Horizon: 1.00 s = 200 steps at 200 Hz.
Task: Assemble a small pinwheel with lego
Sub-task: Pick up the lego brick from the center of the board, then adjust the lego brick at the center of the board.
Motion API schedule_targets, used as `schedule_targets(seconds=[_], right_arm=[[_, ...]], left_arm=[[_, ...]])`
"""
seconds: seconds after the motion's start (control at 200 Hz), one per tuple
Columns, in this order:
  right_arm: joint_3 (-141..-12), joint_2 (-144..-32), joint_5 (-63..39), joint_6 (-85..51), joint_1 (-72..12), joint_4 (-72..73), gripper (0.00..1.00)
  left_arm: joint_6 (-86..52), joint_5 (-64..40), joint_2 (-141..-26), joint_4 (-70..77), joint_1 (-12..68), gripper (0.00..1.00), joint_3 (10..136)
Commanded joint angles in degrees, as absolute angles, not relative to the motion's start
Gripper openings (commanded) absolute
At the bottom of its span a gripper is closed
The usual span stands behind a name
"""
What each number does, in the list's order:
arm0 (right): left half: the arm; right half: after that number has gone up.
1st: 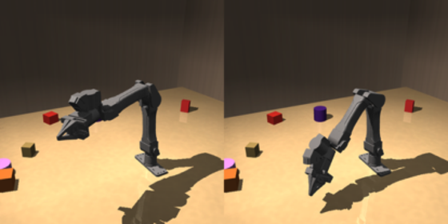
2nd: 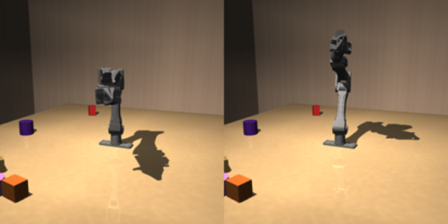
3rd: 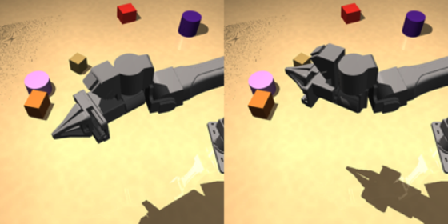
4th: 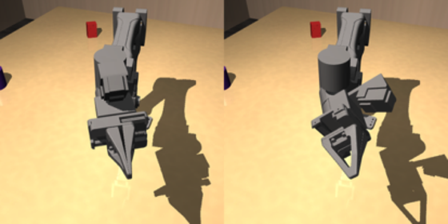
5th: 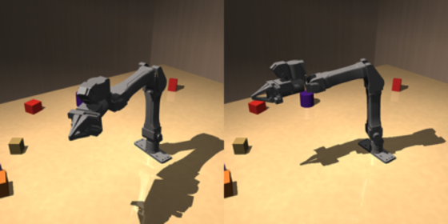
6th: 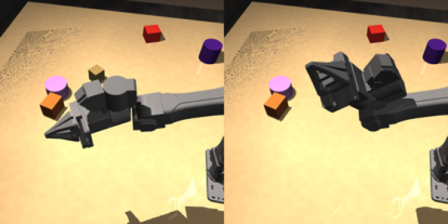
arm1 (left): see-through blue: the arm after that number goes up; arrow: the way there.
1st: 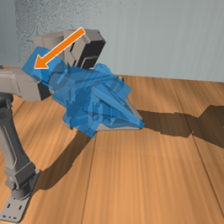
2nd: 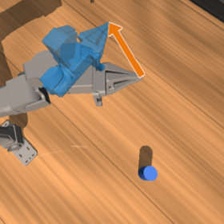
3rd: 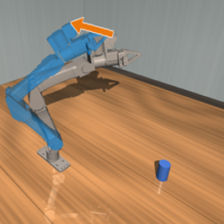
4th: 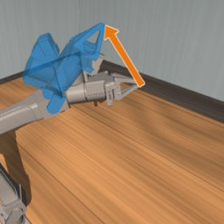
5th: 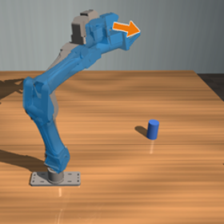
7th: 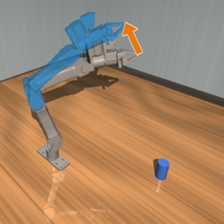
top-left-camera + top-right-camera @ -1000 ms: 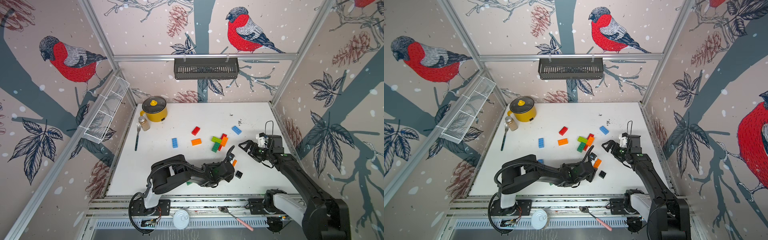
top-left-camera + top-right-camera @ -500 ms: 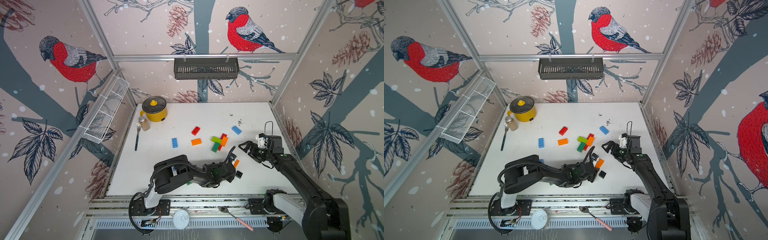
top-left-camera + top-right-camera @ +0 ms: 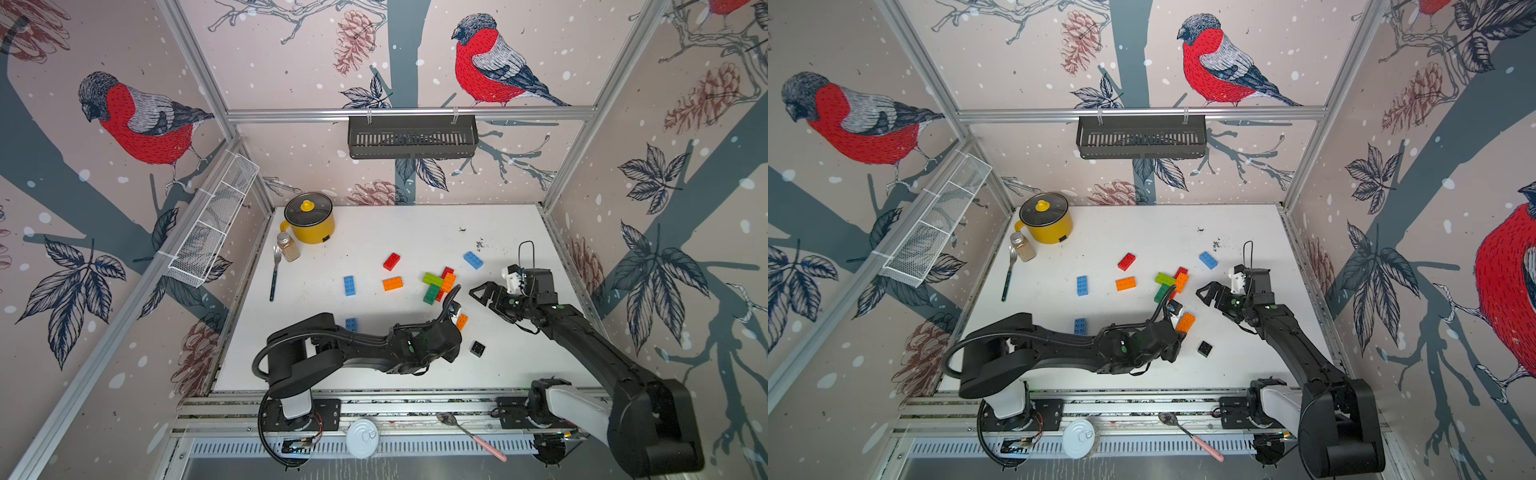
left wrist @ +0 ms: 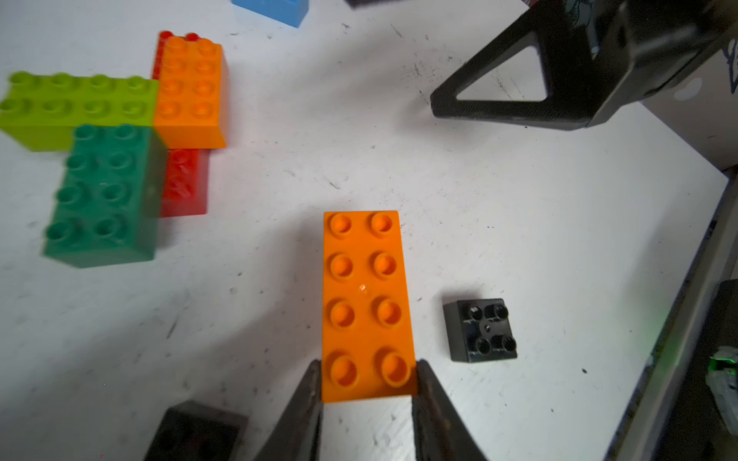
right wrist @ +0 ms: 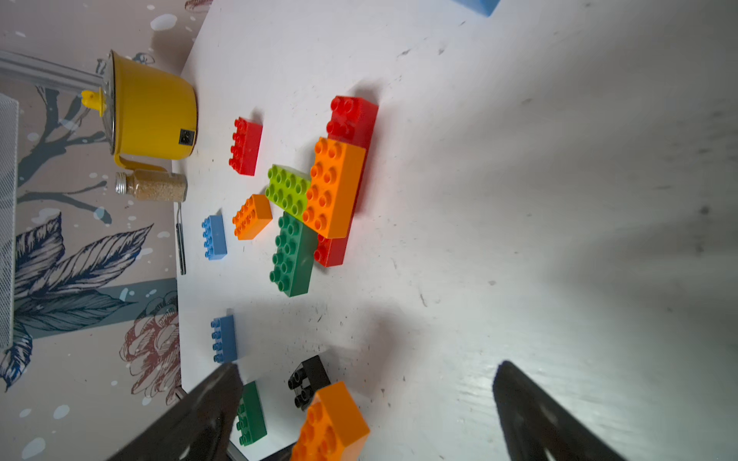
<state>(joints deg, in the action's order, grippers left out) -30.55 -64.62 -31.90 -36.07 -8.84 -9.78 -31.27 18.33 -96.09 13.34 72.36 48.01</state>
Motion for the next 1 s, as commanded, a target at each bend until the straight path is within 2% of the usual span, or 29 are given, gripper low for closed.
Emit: schedule_targets(seconds=[0.0,0.06,0.15,0.27,0.345,0.405,0.805,0.995], right_arm=[[-31.0,-66.4,-27.2,-36.7,-12.4,-6.7,1.00],[-30.8,-67.9,-25.3,-36.5,-14.2,-5.9,0.97],[-31.5,-70.1,-20.6,-36.0,-17.3,-6.2,0.87],[-32.6,-74.8,-18.1,-37.1,-21.4,-4.1,0.60],[-33.6,-77.7,-16.3,-38.5,-23.5,-2.7,0.47],[-34.5,-79.6,-14.1,-39.4,-24.9,-2.0,0.40],[-43.6,-90.4,-5.4,-43.8,-34.4,-1.4,0.18],[-47.4,-94.3,-4.8,-45.0,-37.4,-2.5,0.17]], left_arm=[[-35.3,21.3,-90.3,7.4,71.0,0.17,44.4],[-36.6,21.5,-86.4,5.1,69.9,0.17,42.0],[-38.6,21.8,-80.7,2.5,68.0,0.16,38.4],[-40.7,23.0,-74.9,-1.1,65.1,0.16,35.3],[-40.6,23.5,-72.4,-2.2,64.1,0.16,34.3],[-40.4,23.9,-70.8,-2.3,63.6,0.16,33.7],[-39.6,24.5,-67.7,-1.7,61.4,0.17,32.1],[-39.3,24.2,-65.5,-1.7,60.5,0.17,30.6]])
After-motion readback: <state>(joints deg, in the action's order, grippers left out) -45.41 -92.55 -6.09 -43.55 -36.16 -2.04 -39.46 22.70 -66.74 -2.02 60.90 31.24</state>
